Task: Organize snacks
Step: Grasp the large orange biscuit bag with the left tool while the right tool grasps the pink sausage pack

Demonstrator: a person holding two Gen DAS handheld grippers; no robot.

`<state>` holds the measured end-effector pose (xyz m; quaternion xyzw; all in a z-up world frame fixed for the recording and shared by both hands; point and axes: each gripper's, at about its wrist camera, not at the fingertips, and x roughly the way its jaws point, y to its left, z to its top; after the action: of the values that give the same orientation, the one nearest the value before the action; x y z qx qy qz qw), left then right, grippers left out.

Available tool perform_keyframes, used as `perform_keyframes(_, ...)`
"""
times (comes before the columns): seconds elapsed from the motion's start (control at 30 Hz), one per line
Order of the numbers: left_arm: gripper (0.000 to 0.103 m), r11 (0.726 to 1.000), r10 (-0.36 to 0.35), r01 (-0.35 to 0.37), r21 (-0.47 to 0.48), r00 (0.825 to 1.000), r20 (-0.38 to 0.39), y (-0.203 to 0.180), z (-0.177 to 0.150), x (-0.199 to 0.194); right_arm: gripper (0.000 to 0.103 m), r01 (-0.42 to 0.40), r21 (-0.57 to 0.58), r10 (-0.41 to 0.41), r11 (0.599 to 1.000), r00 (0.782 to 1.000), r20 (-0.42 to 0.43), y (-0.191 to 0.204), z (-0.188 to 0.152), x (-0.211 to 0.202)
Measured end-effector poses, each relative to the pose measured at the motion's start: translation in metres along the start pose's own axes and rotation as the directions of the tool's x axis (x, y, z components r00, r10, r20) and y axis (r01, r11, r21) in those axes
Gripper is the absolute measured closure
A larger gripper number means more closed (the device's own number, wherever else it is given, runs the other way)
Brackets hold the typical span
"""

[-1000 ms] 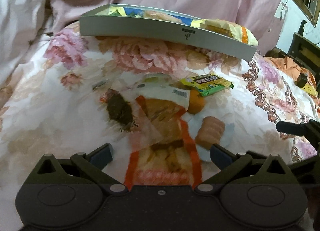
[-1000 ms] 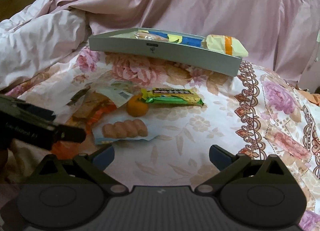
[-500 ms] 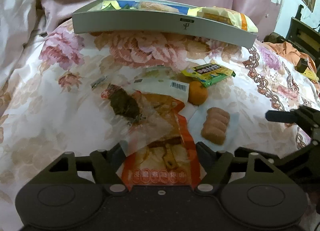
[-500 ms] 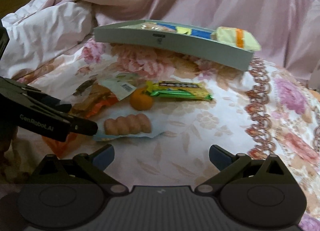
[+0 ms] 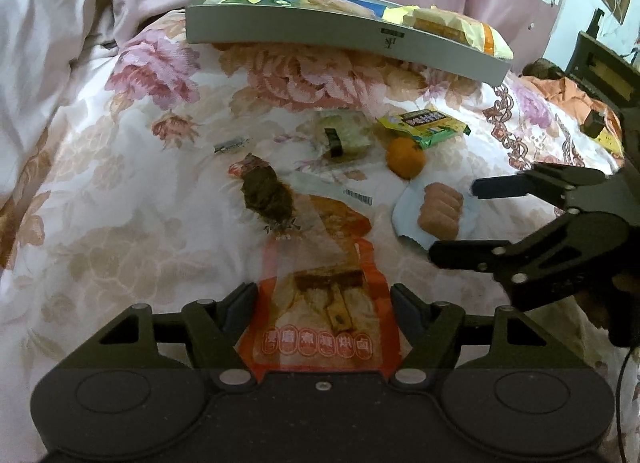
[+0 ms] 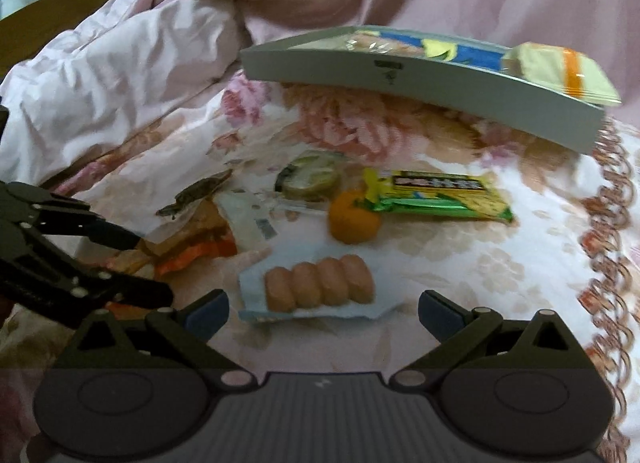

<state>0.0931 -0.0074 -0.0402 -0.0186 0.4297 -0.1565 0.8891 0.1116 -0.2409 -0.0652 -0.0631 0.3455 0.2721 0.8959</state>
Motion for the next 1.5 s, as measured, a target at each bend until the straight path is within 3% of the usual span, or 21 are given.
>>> perform_keyframes(0.3,0.027,1.0,-0.017,0.017,0.019,0.999,0.027,0.002,0.001,0.004,0.0,-0.037,-0.092,0.028,0.995,0.994,-0.105,0.005,0.019,0.031)
perform_keyframes(0.47,0.021,0.999,-0.034,0.034,-0.003,0.999,0.041,0.003,0.002,0.006,0.001,0.002,-0.121,-0.015,0.993,0.994,-0.108,0.012,0.017,0.038)
perform_keyframes(0.63,0.015,0.999,-0.025,0.023,0.035,0.998,0.06,-0.005,0.005,0.016,0.005,0.006,-0.093,-0.015,0.996,0.995,-0.095,0.011,0.014,0.035)
perform_keyframes(0.73,0.018,0.997,0.01,-0.015,0.081,0.998,0.067,-0.011,0.005,0.018,0.011,0.014,-0.085,-0.021,0.996,0.997,-0.077,0.014,0.01,0.03)
perform_keyframes(0.83,0.029,0.994,0.04,-0.046,0.094,0.997,0.067,-0.011,0.005,0.018,0.011,0.028,-0.091,-0.034,0.995,0.997,-0.064,0.017,0.006,0.027)
perform_keyframes(1.03,0.032,0.993,0.045,-0.051,0.103,0.997,0.063,-0.011,0.004,0.017,0.012,0.035,-0.092,-0.04,0.995,0.998,-0.048,0.021,0.002,0.02)
perform_keyframes(1.33,0.035,1.0,-0.021,0.021,-0.016,1.0,0.013,-0.009,0.006,0.007,0.012,0.054,-0.072,-0.057,0.996,0.997,-0.043,0.021,-0.012,-0.003)
perform_keyframes(1.5,0.037,0.989,-0.102,0.101,-0.104,0.995,-0.002,-0.006,0.006,0.003,0.012,0.08,-0.06,-0.082,0.995,0.996,-0.03,0.017,-0.019,-0.016)
